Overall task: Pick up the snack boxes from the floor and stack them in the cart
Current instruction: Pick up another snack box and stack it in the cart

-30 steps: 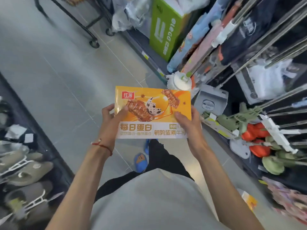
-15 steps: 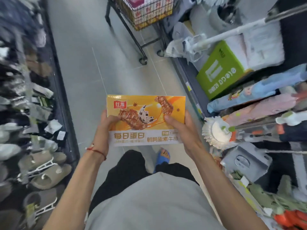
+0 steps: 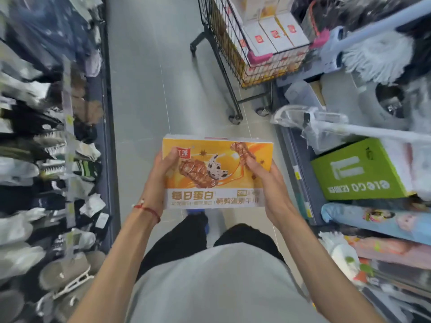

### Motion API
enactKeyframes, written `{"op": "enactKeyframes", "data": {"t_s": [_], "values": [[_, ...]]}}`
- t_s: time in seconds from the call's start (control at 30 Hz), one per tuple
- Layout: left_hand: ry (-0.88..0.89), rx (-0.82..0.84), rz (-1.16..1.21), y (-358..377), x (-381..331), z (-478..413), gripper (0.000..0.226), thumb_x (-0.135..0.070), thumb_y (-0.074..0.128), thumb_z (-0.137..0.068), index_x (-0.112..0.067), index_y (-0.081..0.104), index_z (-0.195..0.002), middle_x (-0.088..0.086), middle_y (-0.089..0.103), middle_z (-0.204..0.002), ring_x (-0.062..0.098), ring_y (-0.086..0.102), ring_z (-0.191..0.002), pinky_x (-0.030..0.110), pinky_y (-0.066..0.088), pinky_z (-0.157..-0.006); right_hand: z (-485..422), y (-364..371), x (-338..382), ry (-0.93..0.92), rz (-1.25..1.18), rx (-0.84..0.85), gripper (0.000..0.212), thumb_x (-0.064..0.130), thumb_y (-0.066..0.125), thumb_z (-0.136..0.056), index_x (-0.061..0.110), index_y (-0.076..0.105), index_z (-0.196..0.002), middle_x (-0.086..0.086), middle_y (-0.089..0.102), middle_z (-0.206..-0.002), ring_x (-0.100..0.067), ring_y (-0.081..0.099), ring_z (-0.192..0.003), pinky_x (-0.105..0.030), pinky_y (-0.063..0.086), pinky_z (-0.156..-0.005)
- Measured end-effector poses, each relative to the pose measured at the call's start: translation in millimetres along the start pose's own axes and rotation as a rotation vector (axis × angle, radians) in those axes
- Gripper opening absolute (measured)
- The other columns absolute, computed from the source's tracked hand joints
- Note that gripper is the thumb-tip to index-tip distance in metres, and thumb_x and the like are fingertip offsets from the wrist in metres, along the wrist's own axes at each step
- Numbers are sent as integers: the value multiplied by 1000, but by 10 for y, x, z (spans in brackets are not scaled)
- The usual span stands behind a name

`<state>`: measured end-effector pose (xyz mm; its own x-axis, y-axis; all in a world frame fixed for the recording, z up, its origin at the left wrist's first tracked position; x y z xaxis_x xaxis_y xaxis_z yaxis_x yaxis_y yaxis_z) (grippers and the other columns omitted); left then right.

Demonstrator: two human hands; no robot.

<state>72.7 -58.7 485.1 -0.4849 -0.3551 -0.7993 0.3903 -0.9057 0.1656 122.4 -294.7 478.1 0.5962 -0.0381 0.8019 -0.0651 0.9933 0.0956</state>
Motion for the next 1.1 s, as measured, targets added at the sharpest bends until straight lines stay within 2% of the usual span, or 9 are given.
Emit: {"op": "enactKeyframes", "data": {"t_s": [0.07, 0.17, 0.33, 0.5, 0.67, 0.73, 0.9, 1.0, 1.1], "values": [[14, 28, -39, -92, -316, -314, 63, -57, 57, -91, -16, 49, -138, 4, 75, -115, 25, 75, -96, 31, 60, -69, -246, 233, 192, 10, -14, -13, 37, 31, 69, -97, 18, 62, -131, 0, 80, -107, -11, 78, -92, -23, 59, -72], [16, 81, -51, -131, -729, -747, 68, -57, 56, -89, -12, 49, -140, 8, 73, -117, 28, 74, -100, 32, 60, -70, -587, 493, 443, 19, -60, -43, 43, 34, 71, -94, 18, 57, -131, -3, 79, -110, -21, 77, -99, -36, 60, -81], [53, 104, -71, -17, -1269, -1491, 59, -50, 56, -85, -16, 51, -133, 7, 75, -113, 23, 75, -93, 32, 61, -71, -1318, 703, 968, 12, -113, -124, 45, 34, 68, -97, 14, 51, -133, -5, 76, -107, -10, 78, -81, -21, 58, -59], [73, 120, -130, 299, -1791, -2311, 61, -52, 53, -84, -13, 53, -131, 4, 77, -106, 24, 76, -89, 33, 62, -72, -2173, 728, 1462, -6, -129, -189, 69, 63, 76, -80, 21, 53, -130, -9, 77, -117, -25, 78, -99, -45, 62, -86], [109, 150, -229, 791, -2337, -3093, 63, -58, 55, -91, -14, 50, -136, 5, 76, -110, 20, 76, -90, 21, 58, -67, -2929, 607, 1937, 7, -146, -232, 101, 82, 73, -68, 14, 53, -141, -11, 76, -120, -28, 77, -104, -45, 61, -87], [116, 155, -278, 1001, -2530, -3387, 64, -63, 53, -91, -21, 49, -139, 2, 75, -113, 18, 75, -94, 25, 59, -74, -3197, 525, 2131, 21, -174, -272, 110, 87, 74, -63, 15, 52, -143, -11, 76, -120, -28, 77, -104, -49, 61, -90], [123, 171, -374, 1441, -2973, -4062, 75, -78, 46, -78, -34, 53, -138, -6, 74, -117, 14, 72, -103, 33, 52, -92, -3705, 320, 2643, 19, -200, -367, 101, 88, 73, -60, 21, 55, -133, -7, 71, -126, -24, 73, -111, -52, 57, -99], [163, 212, -438, 1712, -3235, -4379, 71, -80, 46, -78, -42, 50, -138, -11, 70, -123, 13, 68, -110, 34, 48, -96, -3934, 233, 2844, 12, -213, -426, 82, 69, 79, -56, 23, 48, -116, -4, 68, -120, -21, 69, -112, -48, 56, -99], [183, 229, -497, 1928, -3468, -4723, 65, -69, 50, -82, -44, 47, -142, -14, 70, -122, 9, 69, -106, 25, 48, -89, -4159, 181, 3010, -14, -229, -466, 70, 53, 84, -68, 23, 46, -118, -3, 65, -121, -23, 69, -113, -52, 57, -98]]}}
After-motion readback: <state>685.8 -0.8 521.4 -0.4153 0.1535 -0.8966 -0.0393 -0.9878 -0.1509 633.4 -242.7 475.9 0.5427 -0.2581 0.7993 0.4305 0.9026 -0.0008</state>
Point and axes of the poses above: each hand's wrist, its own z-axis away from the middle knuckle, its own y-axis out of the palm, x = y × z, the point moved 5 cm from there along -z, towards the middle knuckle
